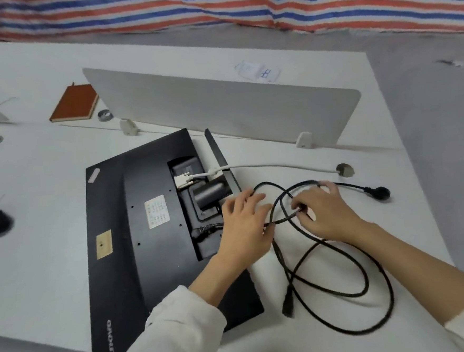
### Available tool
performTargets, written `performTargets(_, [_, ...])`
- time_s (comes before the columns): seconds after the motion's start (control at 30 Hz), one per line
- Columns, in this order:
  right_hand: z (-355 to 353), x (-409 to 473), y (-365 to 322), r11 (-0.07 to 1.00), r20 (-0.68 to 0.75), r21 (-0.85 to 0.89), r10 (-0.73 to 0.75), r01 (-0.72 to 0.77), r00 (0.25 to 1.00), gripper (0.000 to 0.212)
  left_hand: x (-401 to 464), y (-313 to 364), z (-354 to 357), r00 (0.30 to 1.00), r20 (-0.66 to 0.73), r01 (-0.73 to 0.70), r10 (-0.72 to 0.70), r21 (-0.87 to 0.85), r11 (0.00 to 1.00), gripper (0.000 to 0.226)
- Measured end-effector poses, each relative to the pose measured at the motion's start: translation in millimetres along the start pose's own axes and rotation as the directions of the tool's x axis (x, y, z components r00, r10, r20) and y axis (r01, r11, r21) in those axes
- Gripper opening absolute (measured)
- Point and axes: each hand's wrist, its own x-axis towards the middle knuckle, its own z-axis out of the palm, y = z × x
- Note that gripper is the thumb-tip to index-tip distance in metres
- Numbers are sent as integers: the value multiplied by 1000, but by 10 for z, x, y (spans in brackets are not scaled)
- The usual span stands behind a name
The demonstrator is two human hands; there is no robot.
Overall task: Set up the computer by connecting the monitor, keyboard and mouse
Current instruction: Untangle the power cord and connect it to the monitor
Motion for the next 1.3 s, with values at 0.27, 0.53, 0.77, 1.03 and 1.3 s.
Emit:
performTargets(0.27, [-463,192,50,943,-157,321,-41,91,987,10,176,-5,-211,993,-8,115,-119,-215,970,22])
performTargets(0.53, [-384,73,491,741,-45,636,313,-214,949,7,506,20,-218,931,-73,338,-358,-199,920,21])
performTargets(0.77, [-580,93,332,666,-134,737,313,-116,940,7,888,473,-395,995,5,97,-100,-284,954,22])
performTargets(1.03, [-284,-349,588,303,171,907,367,-291,914,13,1038,413,-490,866,-170,284,-470,-606,743,26])
performTargets(1.3, [-825,-171,197,311,-25,947,336,-85,941,18,1237,420,-668,896,-319,-251,309,211,945,40])
